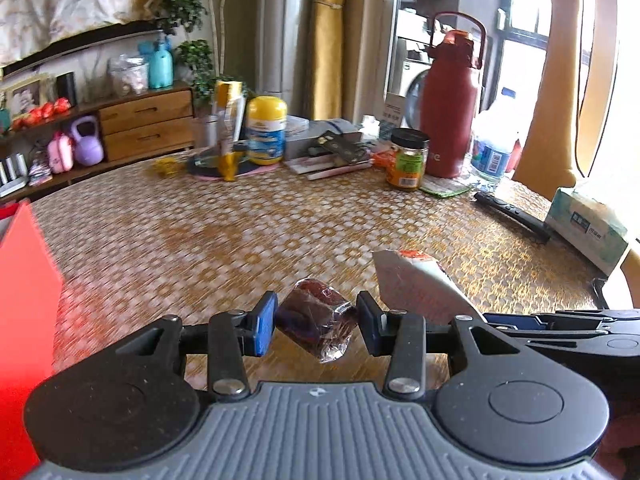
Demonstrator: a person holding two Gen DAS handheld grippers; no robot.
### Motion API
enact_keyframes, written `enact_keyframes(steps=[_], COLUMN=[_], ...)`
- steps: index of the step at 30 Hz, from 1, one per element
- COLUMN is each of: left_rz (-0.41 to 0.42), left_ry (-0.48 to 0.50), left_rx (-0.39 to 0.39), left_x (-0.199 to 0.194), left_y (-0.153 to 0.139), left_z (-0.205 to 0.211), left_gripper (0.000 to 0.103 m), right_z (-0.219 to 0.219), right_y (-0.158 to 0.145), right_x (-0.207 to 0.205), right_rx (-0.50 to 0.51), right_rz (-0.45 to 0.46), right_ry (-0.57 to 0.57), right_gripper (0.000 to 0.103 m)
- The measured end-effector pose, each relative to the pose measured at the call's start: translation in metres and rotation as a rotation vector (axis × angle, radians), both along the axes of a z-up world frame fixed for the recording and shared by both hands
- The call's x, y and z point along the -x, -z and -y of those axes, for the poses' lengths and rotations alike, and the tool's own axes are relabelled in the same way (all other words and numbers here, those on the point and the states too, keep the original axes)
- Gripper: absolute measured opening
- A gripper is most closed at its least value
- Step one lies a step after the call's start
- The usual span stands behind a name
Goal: Organize snacks
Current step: 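Lift and carry the white bag and brown candy over the white box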
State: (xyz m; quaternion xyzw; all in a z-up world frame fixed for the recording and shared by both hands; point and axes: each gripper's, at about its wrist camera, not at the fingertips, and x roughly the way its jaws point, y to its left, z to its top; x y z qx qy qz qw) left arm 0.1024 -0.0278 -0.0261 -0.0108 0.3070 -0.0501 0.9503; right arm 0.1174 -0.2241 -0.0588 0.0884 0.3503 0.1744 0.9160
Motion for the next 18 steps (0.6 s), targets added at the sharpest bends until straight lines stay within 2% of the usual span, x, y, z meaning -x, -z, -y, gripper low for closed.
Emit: enact_keyframes(steps=[18], left_rz=[0.044], left_ry=[-0.114], left_rx=[0.063], left_x=[0.107], left_y=[-0.008], left_z=[-0.061], left_gripper=[0.042], right_z=[-0.059], right_y=[-0.016], right_x=[0.082], right_rx=[0.004], right_rz=[0.025], right_ry=[-0.128], right_gripper=[0.035])
